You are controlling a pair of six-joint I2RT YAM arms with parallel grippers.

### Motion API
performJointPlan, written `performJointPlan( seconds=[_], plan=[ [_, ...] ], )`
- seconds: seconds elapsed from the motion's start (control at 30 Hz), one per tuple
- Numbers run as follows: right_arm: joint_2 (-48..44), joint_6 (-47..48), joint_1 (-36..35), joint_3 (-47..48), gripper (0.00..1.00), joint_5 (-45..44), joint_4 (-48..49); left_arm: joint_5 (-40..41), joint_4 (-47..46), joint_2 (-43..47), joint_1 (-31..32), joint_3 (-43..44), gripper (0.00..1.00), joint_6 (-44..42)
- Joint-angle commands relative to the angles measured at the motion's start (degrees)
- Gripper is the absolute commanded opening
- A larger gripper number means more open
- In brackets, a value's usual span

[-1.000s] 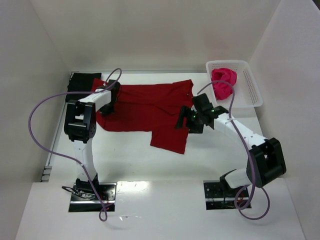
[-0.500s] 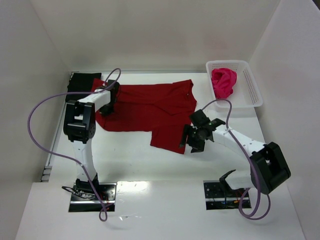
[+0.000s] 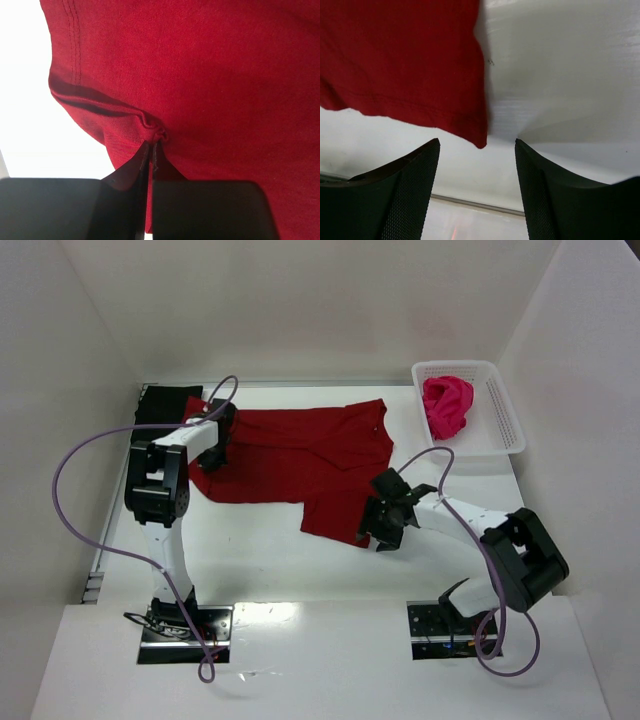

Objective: Fold and stack the t-shirts
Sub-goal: Grap the side of the flattened tshirt closest away from the robot with both arms

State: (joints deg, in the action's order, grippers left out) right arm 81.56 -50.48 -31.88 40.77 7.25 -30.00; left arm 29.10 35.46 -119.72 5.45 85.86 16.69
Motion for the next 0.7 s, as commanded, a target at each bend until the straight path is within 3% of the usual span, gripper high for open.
performJointPlan(
  seconds=[0.0,0.07,0.3,0.57,0.67],
  plan=[
    [0.9,-1.8,-0.8,0.4,0.67,-4.1,3.8,-2.3,-0.3,1.8,-1.2,-1.0,0.00,0.9],
    [2.5,-1.8,-0.8,0.9,0.66,-4.8,3.8,-2.9,-0.3,1.8,-1.2,-1.0,0.00,0.9],
    [3.7,-1.8,-0.8,2.1,0.46,-5.4,4.3,-3.4,-0.8,1.8,-1.8,-1.0,0.00,0.4],
    [6.1,-1.8,-0.8,2.1,0.01,-4.9,4.3,-3.4,-0.8,1.8,-1.8,-1.5,0.00,0.4],
    [4.6,-1.8,-0.8,2.6,0.00,-6.1,2.5,-3.4,-0.8,1.8,-1.8,-1.5,0.00,0.4]
  ],
)
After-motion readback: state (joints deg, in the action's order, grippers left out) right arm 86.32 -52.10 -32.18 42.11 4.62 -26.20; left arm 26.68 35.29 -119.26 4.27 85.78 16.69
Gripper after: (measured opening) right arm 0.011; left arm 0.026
